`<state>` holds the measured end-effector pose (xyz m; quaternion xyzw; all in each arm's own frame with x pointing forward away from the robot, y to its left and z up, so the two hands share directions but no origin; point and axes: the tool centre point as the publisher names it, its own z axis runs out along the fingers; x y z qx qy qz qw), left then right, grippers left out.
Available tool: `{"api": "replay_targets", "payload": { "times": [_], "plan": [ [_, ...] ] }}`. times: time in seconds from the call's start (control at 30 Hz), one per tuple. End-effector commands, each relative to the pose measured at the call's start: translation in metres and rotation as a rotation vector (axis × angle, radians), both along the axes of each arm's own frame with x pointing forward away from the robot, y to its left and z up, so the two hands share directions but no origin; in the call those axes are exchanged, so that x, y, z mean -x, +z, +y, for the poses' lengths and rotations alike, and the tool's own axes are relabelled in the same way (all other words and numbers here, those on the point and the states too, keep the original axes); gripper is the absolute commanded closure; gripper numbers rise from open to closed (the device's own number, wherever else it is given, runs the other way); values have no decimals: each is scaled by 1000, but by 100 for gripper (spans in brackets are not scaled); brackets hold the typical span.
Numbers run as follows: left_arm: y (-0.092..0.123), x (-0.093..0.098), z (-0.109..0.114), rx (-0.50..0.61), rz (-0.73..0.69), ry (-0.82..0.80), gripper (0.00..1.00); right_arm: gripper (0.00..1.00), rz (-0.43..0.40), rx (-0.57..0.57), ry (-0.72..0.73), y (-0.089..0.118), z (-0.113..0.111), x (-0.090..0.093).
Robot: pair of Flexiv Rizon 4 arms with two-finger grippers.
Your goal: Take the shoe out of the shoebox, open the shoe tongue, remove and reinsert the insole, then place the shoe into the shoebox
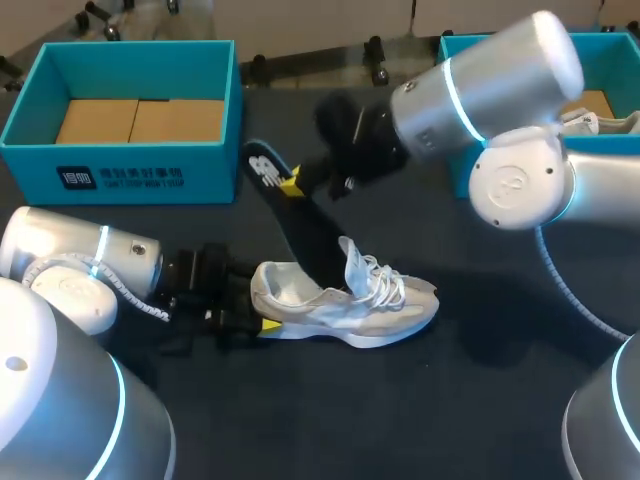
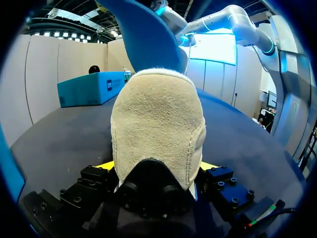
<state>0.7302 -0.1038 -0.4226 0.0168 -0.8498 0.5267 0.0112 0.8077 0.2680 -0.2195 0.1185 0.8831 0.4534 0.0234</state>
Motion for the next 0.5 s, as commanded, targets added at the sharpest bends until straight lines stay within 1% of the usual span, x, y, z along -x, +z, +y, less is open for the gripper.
{"api": "replay_targets", "payload": {
  "times": [0.03, 0.27, 0.47, 0.5],
  "plan": [
    [-1, -1, 0, -4, 2, -2, 100, 100, -62, -7, -59, 8, -1, -6],
    [-1, -1, 0, -4, 2, -2, 100, 100, -135, -49, -107, 20, -5, -26],
    [-1, -1, 0, -4, 2, -2, 100, 100, -246, -94, -199, 37, -17, -47],
    [-1, -1, 0, -4, 2, -2, 100, 100, -254, -102, -208, 39, -18, -49]
  ]
}}
